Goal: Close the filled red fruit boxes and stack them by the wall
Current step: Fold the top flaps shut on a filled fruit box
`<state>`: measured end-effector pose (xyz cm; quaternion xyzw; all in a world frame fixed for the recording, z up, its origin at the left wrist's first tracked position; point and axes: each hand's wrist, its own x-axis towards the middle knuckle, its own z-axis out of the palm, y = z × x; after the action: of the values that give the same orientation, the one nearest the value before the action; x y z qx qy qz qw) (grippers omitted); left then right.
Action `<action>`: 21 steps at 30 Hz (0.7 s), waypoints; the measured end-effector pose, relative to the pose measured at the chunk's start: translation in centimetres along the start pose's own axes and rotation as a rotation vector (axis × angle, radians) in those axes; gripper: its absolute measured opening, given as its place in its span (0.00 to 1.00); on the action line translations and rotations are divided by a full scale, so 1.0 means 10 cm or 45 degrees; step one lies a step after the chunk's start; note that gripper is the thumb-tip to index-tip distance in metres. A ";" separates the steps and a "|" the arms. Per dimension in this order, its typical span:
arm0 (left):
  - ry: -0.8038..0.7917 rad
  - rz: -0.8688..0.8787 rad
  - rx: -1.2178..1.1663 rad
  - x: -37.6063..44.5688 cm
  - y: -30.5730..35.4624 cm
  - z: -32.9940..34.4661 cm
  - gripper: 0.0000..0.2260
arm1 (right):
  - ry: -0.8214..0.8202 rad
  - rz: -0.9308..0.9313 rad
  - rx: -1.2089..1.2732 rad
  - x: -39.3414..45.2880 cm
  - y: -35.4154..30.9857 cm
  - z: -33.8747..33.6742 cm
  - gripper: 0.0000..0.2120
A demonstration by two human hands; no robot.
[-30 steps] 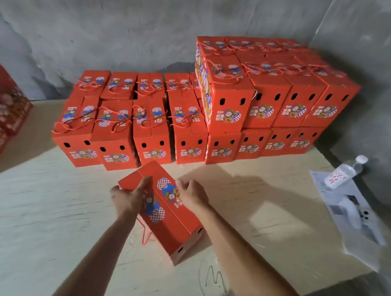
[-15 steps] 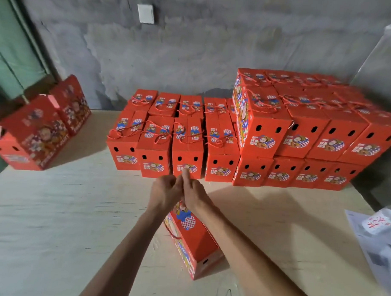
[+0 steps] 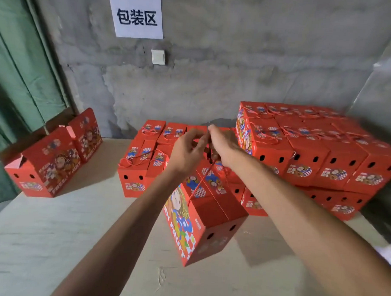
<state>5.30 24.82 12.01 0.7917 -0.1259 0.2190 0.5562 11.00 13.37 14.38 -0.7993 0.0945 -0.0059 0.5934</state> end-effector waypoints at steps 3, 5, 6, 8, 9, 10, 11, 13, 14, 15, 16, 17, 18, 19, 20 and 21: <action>-0.173 0.120 -0.067 0.20 0.15 0.00 0.13 | 0.162 -0.115 -0.032 0.31 -0.43 -0.15 0.17; -0.234 0.204 0.070 0.33 0.19 0.04 0.22 | 0.248 -0.241 -0.071 0.51 -0.65 -0.23 0.17; -0.232 0.234 0.191 0.39 0.20 0.06 0.25 | 0.261 -0.290 -0.074 0.61 -0.74 -0.26 0.17; -0.256 0.224 0.392 0.48 0.16 0.15 0.29 | 0.245 -0.325 -0.030 0.85 -0.85 -0.33 0.17; -0.295 0.190 0.443 0.50 0.11 0.20 0.30 | 0.228 -0.319 -0.010 0.97 -0.88 -0.37 0.17; -0.343 0.135 0.477 0.51 0.03 0.27 0.32 | 0.216 -0.304 -0.004 1.08 -0.87 -0.41 0.17; -0.394 0.069 0.520 0.51 -0.08 0.35 0.35 | 0.204 -0.282 -0.012 1.19 -0.85 -0.43 0.16; -0.515 -0.037 0.654 0.51 -0.33 0.52 0.40 | 0.157 -0.247 -0.056 1.35 -0.72 -0.44 0.13; -0.581 -0.087 0.698 0.51 -0.46 0.61 0.42 | 0.128 -0.227 -0.098 1.43 -0.62 -0.45 0.12; -0.637 -0.134 0.704 0.51 -0.58 0.71 0.43 | 0.112 -0.205 -0.161 1.52 -0.50 -0.47 0.10; -0.674 -0.176 0.682 0.52 -0.70 0.81 0.43 | 0.110 -0.188 -0.233 1.61 -0.36 -0.50 0.08; -0.682 -0.210 0.657 0.54 -0.80 0.90 0.42 | 0.119 -0.184 -0.298 1.68 -0.22 -0.53 0.08; -0.663 -0.229 0.637 0.57 -0.89 0.97 0.39 | 0.125 -0.197 -0.360 1.74 -0.07 -0.57 0.10; -0.617 -0.225 0.616 0.60 -0.96 1.03 0.36 | 0.128 -0.244 -0.463 1.76 0.07 -0.61 0.11; -0.543 -0.184 0.589 0.63 -1.02 1.08 0.30 | 0.114 -0.329 -0.612 1.75 0.23 -0.63 0.11; -0.450 -0.108 0.563 0.66 -1.07 1.12 0.23 | 0.082 -0.444 -0.790 1.71 0.40 -0.65 0.12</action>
<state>18.14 18.38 3.20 0.9242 -0.1367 0.0764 0.3483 26.45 3.42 10.77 -0.9450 -0.0274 -0.1031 0.3091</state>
